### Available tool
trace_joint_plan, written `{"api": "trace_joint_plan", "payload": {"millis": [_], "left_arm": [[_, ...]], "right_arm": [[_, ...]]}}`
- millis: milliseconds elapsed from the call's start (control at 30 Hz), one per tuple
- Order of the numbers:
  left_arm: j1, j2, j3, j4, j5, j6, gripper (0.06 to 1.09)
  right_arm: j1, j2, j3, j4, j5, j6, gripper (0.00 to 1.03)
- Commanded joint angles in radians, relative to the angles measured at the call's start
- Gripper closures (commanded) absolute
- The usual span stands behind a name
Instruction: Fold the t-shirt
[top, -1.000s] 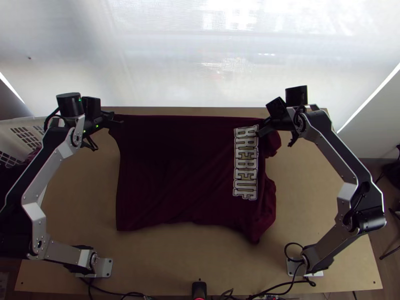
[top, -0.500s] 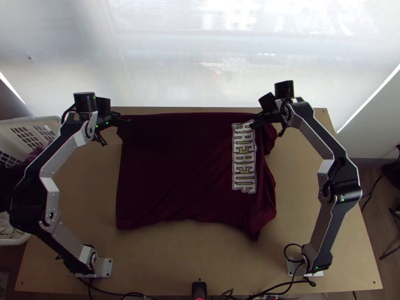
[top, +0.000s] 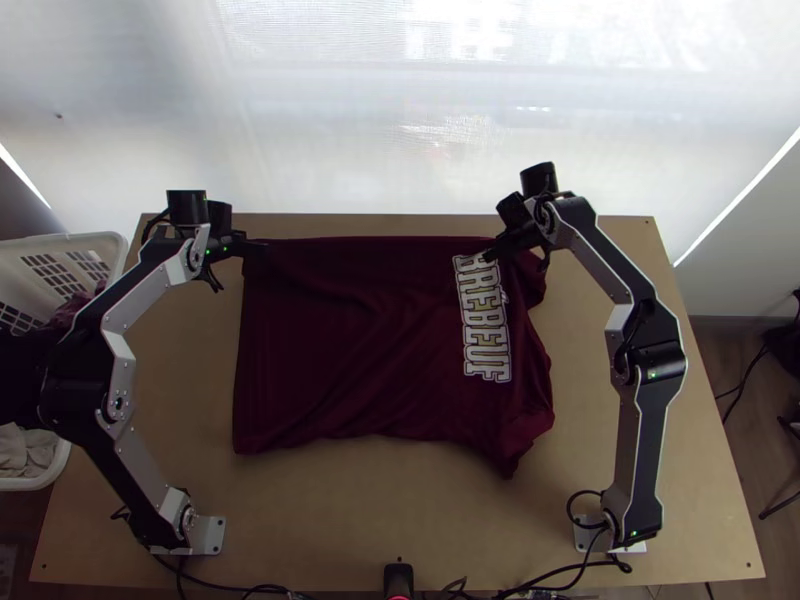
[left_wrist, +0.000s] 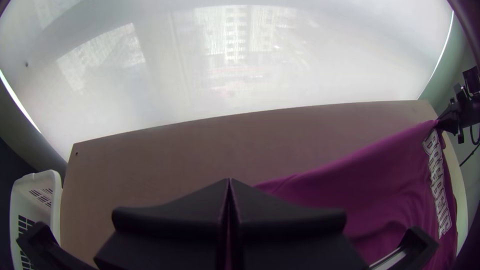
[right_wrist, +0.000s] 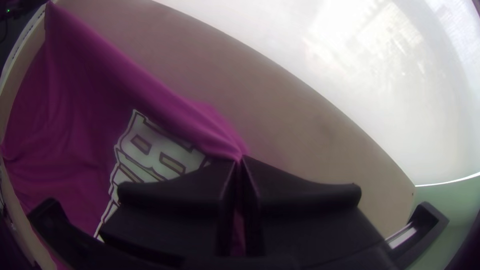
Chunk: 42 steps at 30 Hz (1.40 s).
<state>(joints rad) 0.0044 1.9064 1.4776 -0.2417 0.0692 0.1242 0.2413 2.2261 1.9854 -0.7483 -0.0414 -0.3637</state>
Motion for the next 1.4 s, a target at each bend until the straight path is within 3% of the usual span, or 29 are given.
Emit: {"api": "trace_joint_plan", "payload": {"millis": [0, 433, 767, 1367], "left_arm": [[-0.017, 0.006, -0.007, -0.005, -0.002, 0.009, 1.05], [-0.061, -0.053, -0.017, -0.048, 0.0, 0.009, 1.05], [-0.113, -0.259, -0.174, -0.09, 0.001, 0.017, 1.05], [-0.092, -0.566, -0.458, -0.163, 0.014, 0.084, 1.05]], "right_arm": [[0.027, 0.012, 0.015, -0.043, 0.002, 0.019, 1.0], [0.013, -0.029, -0.022, -0.063, 0.002, 0.088, 1.0], [0.043, -0.284, -0.229, -0.068, 0.0, 0.103, 1.0], [0.062, -0.513, -0.609, -0.068, 0.0, 0.1, 1.0]]}}
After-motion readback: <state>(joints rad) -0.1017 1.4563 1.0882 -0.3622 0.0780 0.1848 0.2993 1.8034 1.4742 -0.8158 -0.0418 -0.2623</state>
